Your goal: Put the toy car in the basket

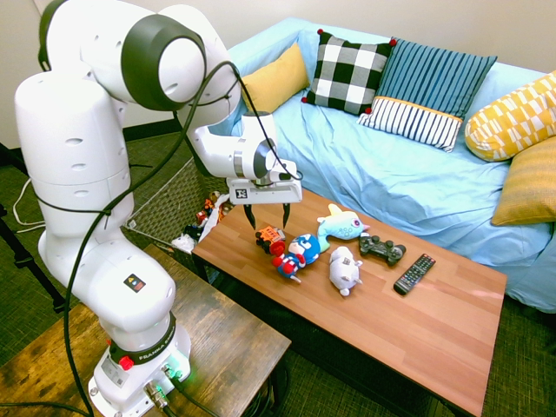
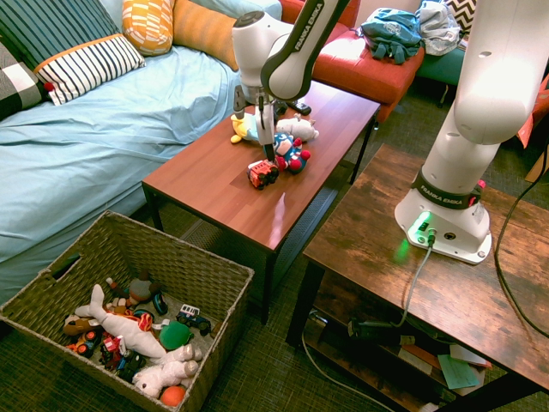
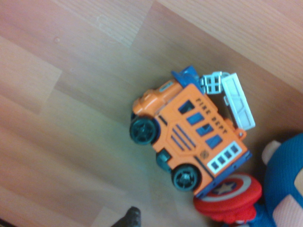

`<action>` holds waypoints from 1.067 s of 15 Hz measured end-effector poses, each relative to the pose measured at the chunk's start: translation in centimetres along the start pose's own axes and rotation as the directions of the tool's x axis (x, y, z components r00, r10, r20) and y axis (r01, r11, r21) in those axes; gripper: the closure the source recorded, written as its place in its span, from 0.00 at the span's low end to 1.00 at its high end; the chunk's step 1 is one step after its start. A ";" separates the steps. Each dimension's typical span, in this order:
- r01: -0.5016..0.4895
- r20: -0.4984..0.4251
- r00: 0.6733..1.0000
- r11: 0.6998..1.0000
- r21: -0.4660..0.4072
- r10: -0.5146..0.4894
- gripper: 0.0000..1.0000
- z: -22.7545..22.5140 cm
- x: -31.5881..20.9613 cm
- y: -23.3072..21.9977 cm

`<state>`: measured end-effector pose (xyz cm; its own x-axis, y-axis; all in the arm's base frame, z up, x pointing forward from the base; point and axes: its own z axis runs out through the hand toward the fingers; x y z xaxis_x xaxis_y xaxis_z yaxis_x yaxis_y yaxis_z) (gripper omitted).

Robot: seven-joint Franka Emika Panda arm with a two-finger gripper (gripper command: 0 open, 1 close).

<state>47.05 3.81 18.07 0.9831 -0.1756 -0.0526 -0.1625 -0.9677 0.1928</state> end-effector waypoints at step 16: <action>0.127 0.152 0.980 0.991 0.031 -0.131 0.00 5.5 4.0 -1.8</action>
<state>50.76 3.81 12.09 0.9716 -0.0731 -0.2251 -0.0387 -0.9874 0.1537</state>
